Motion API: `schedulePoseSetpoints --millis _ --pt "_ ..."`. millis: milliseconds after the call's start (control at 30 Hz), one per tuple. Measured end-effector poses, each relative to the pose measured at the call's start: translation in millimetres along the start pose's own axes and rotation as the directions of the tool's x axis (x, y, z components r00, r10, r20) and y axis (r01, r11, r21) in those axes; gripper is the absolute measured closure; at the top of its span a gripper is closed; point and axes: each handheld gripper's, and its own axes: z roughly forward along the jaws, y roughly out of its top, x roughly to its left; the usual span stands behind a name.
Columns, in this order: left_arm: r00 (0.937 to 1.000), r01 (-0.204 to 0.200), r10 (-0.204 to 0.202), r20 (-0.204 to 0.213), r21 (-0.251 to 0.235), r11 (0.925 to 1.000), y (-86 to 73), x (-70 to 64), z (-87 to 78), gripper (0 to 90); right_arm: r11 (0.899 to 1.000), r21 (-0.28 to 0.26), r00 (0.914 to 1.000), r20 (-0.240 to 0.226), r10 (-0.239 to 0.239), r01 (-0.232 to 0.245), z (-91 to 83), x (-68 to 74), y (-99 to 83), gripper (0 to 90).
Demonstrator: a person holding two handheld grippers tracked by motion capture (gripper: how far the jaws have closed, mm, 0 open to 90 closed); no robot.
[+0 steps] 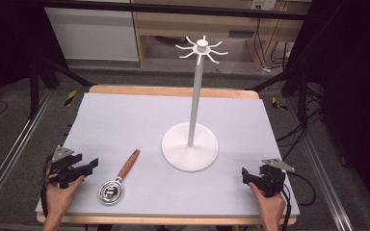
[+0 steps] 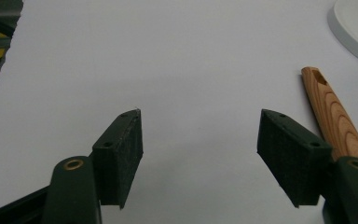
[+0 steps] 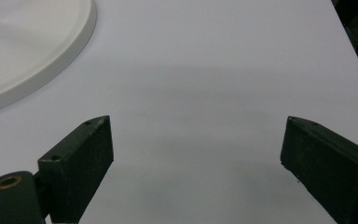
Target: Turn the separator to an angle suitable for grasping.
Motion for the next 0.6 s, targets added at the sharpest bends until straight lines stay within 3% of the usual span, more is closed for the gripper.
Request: schedulePoseSetpoints --millis 600 --pt "0.9962 -0.056 0.055 0.067 0.008 0.9984 17.7 -26.3 -12.9 44.6 0.999 0.006 0.9995 -0.011 -0.031 0.031 -7.6 6.6 -0.3 9.7"
